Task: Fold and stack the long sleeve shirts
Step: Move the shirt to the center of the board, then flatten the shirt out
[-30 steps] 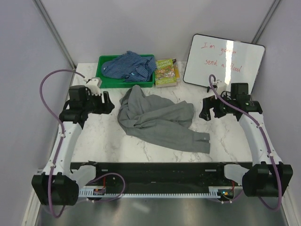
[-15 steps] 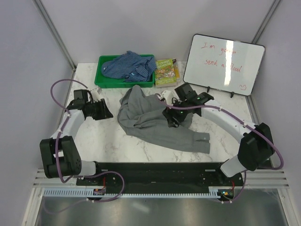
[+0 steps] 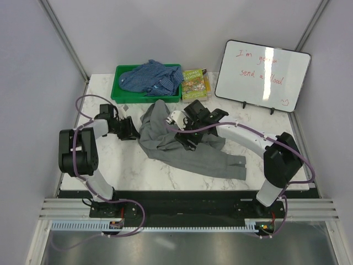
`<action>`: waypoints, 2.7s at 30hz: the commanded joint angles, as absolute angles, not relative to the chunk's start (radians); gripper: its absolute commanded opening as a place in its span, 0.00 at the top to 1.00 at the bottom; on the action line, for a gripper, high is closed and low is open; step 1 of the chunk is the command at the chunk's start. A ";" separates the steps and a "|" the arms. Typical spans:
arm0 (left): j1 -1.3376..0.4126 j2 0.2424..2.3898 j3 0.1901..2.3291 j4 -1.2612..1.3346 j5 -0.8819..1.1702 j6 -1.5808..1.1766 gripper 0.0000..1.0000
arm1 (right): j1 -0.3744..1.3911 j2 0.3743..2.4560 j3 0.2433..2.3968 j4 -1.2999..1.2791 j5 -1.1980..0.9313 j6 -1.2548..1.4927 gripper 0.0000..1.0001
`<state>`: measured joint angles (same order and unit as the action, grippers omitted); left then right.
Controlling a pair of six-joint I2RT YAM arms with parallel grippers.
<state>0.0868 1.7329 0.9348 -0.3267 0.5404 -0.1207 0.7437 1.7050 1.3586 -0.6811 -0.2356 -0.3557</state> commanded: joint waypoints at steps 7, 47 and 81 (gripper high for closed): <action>0.034 1.813 0.999 -0.290 0.529 -0.132 0.83 | 0.753 1.785 1.256 -0.592 -0.241 -0.360 0.55; 0.012 1.546 1.744 -0.830 0.753 0.227 0.98 | 0.548 1.861 1.393 -0.382 -0.459 -0.192 0.02; 0.210 1.708 2.078 -0.755 0.894 -0.035 0.98 | 0.800 1.626 1.882 -0.555 -0.304 -0.256 1.00</action>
